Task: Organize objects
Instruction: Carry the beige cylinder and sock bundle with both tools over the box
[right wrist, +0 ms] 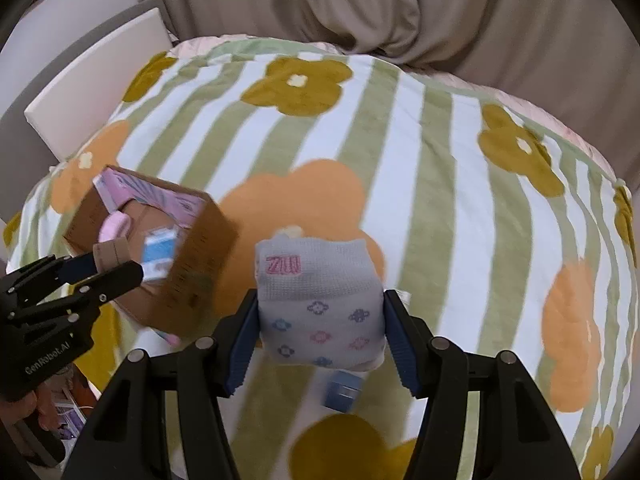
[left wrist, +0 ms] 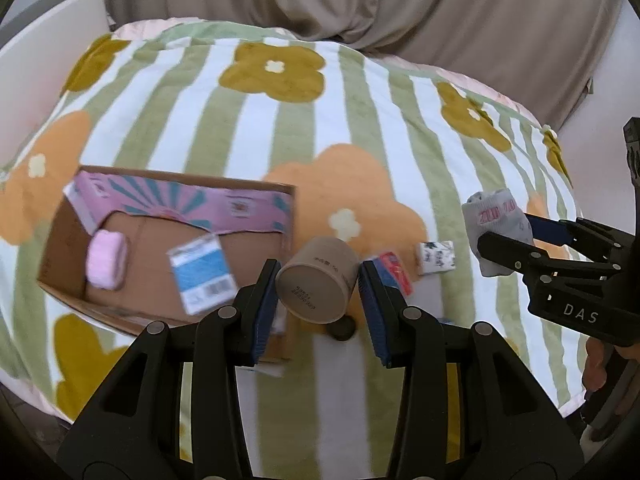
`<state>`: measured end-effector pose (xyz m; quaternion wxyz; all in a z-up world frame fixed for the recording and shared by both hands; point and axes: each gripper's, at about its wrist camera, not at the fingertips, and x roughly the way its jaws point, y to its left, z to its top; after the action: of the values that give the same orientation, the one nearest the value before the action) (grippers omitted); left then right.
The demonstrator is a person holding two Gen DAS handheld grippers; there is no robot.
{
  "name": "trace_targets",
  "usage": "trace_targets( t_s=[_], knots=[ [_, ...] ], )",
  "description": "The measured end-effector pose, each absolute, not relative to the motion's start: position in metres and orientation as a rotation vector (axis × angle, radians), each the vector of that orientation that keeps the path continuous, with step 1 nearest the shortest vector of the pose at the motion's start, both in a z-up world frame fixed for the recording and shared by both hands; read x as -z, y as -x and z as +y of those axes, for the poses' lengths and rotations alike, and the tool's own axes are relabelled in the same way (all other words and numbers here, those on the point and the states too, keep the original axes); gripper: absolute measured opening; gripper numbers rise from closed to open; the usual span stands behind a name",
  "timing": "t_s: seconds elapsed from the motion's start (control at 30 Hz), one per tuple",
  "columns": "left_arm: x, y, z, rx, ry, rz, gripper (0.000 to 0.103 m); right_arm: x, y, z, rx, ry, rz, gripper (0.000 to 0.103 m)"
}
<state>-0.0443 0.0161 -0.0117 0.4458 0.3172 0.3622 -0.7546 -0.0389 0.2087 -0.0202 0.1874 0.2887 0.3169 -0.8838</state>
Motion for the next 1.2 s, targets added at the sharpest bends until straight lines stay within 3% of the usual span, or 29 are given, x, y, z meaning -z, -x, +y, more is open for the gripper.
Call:
trace_targets(
  t_s=[0.73,1.2],
  knots=[
    [0.032,-0.136,-0.047,1.787,-0.787,0.914,0.037,0.093,-0.001,0.039,2.379,-0.829,0.963,0.055],
    [0.081,-0.174,-0.074,1.765,-0.861,0.960,0.037,0.144,0.015,-0.009,2.353,-0.914,0.994,0.055]
  ],
)
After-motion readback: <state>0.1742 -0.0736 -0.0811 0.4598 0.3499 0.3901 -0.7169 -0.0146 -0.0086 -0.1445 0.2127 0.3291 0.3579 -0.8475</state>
